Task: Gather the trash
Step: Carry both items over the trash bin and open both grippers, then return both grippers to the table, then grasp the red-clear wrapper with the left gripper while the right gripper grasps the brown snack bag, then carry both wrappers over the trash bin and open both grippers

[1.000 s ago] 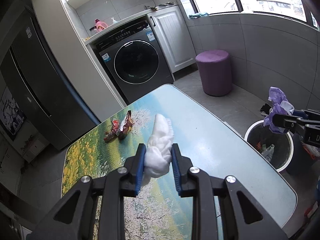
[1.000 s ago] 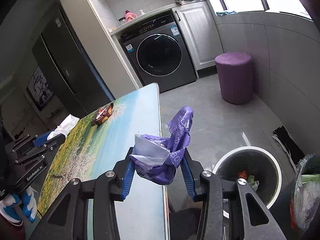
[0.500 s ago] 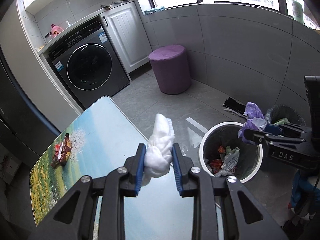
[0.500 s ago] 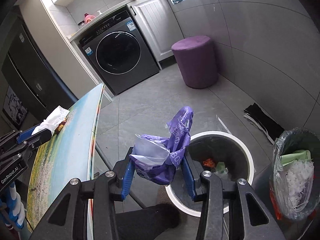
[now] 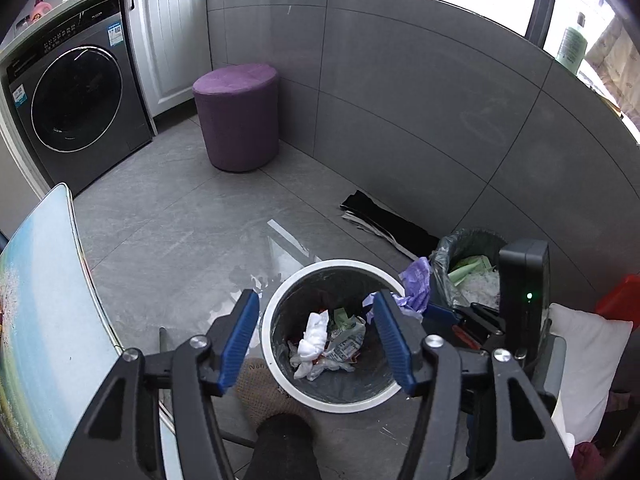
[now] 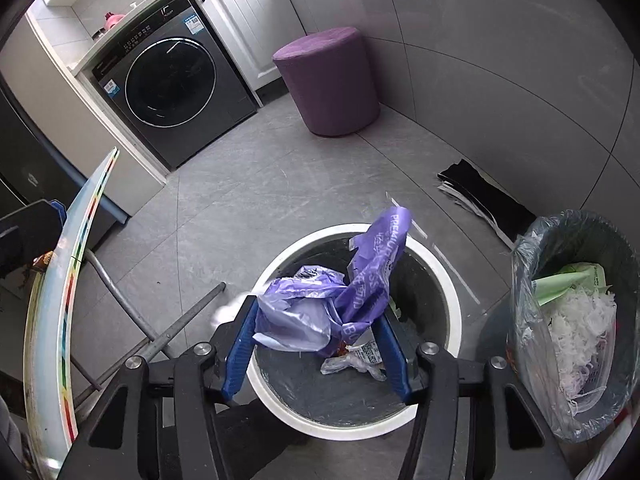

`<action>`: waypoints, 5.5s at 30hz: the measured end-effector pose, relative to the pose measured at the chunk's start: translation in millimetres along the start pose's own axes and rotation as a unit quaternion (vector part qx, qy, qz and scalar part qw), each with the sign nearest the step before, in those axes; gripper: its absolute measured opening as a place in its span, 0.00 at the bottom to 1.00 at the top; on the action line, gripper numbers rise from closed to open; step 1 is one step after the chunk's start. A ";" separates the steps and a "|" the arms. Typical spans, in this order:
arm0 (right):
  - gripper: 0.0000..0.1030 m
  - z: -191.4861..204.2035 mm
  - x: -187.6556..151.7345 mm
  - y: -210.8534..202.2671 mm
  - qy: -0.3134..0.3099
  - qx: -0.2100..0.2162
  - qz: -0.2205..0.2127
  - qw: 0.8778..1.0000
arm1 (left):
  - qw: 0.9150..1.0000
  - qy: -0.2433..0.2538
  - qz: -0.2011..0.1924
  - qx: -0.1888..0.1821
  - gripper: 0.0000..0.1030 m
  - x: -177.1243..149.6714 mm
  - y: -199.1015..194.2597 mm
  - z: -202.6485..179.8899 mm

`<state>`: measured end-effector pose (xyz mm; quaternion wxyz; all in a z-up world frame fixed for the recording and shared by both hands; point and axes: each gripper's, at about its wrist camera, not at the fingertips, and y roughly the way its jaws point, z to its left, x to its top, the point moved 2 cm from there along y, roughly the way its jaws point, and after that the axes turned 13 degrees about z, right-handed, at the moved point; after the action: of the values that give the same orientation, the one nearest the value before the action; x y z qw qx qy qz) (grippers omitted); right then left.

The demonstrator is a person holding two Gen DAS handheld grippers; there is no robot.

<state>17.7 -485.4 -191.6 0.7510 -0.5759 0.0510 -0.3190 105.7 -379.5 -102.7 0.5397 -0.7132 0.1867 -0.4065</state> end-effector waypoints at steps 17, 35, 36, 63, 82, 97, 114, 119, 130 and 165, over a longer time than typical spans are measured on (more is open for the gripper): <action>0.61 5.9 -2.4 -29.0 -0.005 -0.017 -0.009 1.000 | 0.996 -0.052 -0.048 0.052 0.56 -47.3 -70.3 38.5; 0.61 168.5 -28.7 -103.4 -0.153 0.063 -0.074 0.983 | 0.955 -0.163 -0.137 0.209 0.60 -170.5 -184.9 122.0; 0.61 178.7 -31.3 -104.7 -0.163 0.067 -0.074 0.982 | 0.951 -0.171 -0.137 0.219 0.62 -179.6 -189.4 126.7; 0.62 357.7 -89.4 -94.1 -0.325 0.096 -0.053 0.939 | 0.886 -0.307 -0.168 0.304 0.69 -317.8 -263.8 216.8; 0.62 413.6 -18.5 -80.3 -0.335 0.134 -0.053 0.931 | 0.918 -0.282 -0.137 0.242 0.69 -250.6 -259.1 317.2; 0.50 460.0 72.3 70.6 -0.230 0.206 0.076 0.948 | 0.957 -0.258 -0.064 0.118 0.64 -139.2 -124.0 424.2; 0.39 476.7 92.7 130.4 -0.203 0.196 0.141 0.949 | 0.957 -0.282 -0.025 0.069 0.17 -145.6 -71.2 453.1; 0.20 474.8 84.1 131.7 -0.210 0.197 0.153 0.945 | 0.954 -0.284 -0.035 0.091 0.17 -164.0 -92.2 439.7; 0.15 417.2 43.7 46.1 -0.210 0.226 0.108 0.945 | 0.951 -0.279 -0.075 0.106 0.17 -198.6 -145.2 370.7; 0.15 33.0 44.9 -38.4 0.048 0.081 -0.007 0.996 | 0.999 -0.047 -0.009 -0.024 0.18 -6.4 -48.8 44.1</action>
<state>51.7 -487.2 -133.1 0.7896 -0.4973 0.0568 -0.3549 127.8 -330.8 -64.1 0.5270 -0.7459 0.1641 -0.3727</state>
